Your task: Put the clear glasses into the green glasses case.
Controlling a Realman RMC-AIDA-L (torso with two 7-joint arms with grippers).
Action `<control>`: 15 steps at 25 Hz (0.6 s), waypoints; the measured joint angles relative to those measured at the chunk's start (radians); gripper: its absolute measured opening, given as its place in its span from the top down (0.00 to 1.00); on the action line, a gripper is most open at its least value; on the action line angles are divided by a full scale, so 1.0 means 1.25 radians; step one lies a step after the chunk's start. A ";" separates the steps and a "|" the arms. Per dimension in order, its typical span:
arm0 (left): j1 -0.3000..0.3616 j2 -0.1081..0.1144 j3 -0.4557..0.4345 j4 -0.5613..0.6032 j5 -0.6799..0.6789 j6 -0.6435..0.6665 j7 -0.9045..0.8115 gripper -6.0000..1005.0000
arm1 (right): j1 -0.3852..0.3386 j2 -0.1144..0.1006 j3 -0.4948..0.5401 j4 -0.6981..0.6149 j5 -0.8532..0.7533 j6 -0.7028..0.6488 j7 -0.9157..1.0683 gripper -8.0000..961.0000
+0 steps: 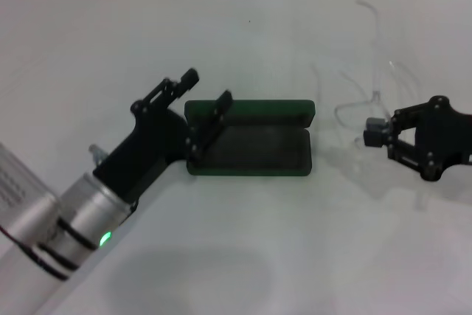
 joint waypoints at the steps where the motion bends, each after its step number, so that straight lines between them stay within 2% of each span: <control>1: -0.010 0.001 0.000 -0.002 0.001 0.008 -0.031 0.42 | 0.002 0.001 -0.001 0.011 0.002 -0.005 -0.031 0.87; 5: -0.078 0.011 0.002 -0.029 0.026 0.055 -0.197 0.42 | 0.003 0.004 -0.006 0.042 0.010 -0.031 -0.133 0.87; 10: -0.206 0.012 0.005 -0.133 0.097 0.075 -0.480 0.42 | 0.019 0.005 -0.010 0.080 0.012 -0.054 -0.208 0.87; 15: -0.279 0.010 0.006 -0.150 0.170 0.076 -0.530 0.42 | 0.024 0.003 -0.038 0.089 0.003 -0.053 -0.224 0.87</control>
